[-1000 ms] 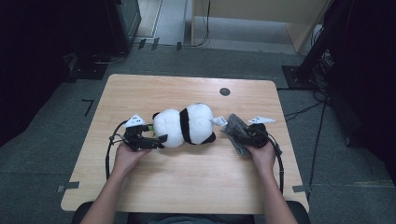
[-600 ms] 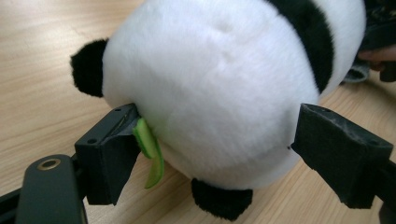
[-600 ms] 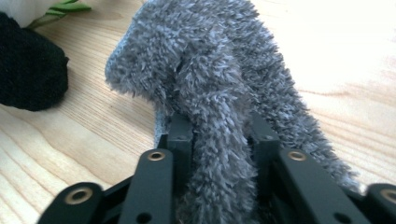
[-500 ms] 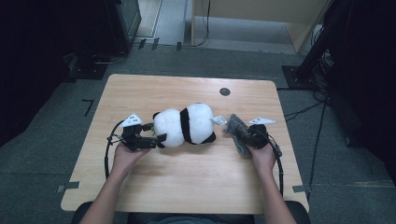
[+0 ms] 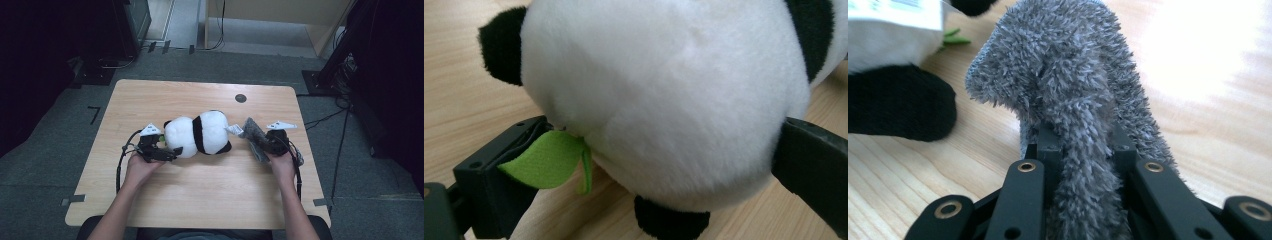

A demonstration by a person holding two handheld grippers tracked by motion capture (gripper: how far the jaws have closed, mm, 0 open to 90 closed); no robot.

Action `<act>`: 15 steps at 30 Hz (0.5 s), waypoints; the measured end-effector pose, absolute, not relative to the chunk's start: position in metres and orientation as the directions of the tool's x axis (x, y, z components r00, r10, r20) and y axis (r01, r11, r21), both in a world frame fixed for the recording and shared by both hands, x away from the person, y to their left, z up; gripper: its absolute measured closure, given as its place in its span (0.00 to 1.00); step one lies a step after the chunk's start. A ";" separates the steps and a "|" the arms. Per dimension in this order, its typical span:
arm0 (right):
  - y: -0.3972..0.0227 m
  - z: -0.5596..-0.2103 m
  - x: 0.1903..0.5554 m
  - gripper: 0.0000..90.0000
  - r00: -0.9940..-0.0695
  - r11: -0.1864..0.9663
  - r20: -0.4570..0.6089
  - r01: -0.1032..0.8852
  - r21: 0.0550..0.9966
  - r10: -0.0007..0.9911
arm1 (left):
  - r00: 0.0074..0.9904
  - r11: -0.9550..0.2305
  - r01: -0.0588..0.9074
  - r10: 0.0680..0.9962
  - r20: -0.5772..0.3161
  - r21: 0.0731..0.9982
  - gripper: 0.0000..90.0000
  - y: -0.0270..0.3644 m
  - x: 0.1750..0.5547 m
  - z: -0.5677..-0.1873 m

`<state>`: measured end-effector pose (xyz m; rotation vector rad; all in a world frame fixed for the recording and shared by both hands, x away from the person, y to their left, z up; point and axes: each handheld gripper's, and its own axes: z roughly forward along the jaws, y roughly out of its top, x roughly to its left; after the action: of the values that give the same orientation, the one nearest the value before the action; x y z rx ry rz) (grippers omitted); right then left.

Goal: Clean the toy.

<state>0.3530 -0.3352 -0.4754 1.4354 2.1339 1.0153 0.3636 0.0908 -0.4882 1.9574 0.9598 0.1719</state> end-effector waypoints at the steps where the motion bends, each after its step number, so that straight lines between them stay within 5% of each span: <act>1: -0.335 -0.473 0.353 0.84 -0.411 0.214 0.091 0.636 0.742 0.907 | 0.691 -0.275 0.550 0.680 -0.246 0.789 0.00 0.091 0.364 -0.488; 15: -0.315 -0.392 0.372 0.83 -0.541 0.243 0.108 0.536 0.808 0.834 | 0.693 -0.261 0.542 0.677 -0.249 0.799 0.53 0.091 0.359 -0.483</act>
<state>0.3724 -0.3147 -0.3917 1.2627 2.1773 1.2006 0.3591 0.0907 -0.4828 1.9382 0.9438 0.1753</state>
